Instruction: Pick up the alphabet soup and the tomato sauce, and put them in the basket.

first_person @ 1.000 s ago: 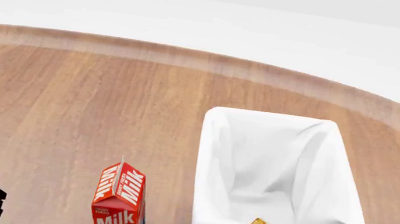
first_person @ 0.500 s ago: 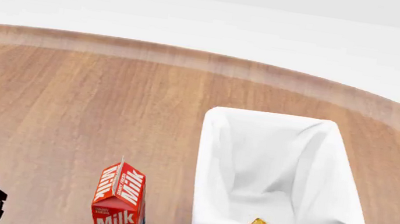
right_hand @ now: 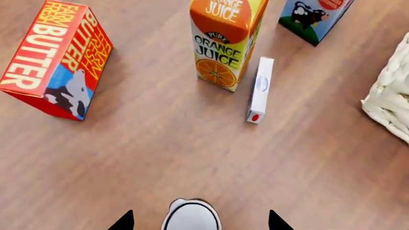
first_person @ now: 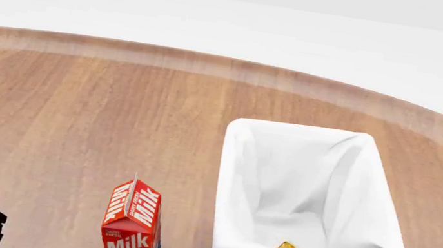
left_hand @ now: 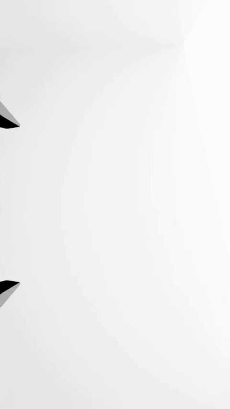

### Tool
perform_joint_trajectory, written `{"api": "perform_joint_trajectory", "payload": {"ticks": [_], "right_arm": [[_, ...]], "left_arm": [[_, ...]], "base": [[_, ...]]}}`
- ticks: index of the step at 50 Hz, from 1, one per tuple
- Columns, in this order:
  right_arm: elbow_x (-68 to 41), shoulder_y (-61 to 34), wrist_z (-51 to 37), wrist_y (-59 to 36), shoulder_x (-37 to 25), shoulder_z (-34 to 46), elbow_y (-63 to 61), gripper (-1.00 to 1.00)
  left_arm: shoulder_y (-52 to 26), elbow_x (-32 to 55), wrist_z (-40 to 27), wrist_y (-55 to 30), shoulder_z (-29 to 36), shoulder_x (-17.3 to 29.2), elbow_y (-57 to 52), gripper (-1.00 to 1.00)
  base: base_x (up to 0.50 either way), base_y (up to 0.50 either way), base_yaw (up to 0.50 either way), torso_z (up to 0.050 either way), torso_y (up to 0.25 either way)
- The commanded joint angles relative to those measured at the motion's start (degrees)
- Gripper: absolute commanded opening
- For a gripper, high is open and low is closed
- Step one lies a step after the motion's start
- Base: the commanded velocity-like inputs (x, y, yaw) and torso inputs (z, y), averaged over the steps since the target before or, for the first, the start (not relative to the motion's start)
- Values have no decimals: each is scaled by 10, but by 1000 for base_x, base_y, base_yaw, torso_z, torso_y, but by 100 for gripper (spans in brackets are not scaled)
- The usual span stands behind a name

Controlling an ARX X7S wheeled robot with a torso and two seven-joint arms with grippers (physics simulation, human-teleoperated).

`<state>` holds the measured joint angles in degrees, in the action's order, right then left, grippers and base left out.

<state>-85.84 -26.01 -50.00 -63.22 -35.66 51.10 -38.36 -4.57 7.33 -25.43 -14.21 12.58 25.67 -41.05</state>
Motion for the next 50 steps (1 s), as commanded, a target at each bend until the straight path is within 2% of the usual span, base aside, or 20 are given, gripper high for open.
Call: {"api": "perform_joint_trajectory", "payload": {"ticks": [1,17,50], "right_arm": [[9,4,3,7,5,5,11,100],[99,38,77,40,7,32,49,100],[155,60,127,73,14,58,88,100]], "left_arm": [[-1,2,-1,-3,0,1,-3,100],[0,1,-2,3,3,2,2,100],[3,3,-6,8,3,5,4,100]], "base": [[0,0,0,0,0],[0,0,0,0,0],[0,0,0,0,0]]}}
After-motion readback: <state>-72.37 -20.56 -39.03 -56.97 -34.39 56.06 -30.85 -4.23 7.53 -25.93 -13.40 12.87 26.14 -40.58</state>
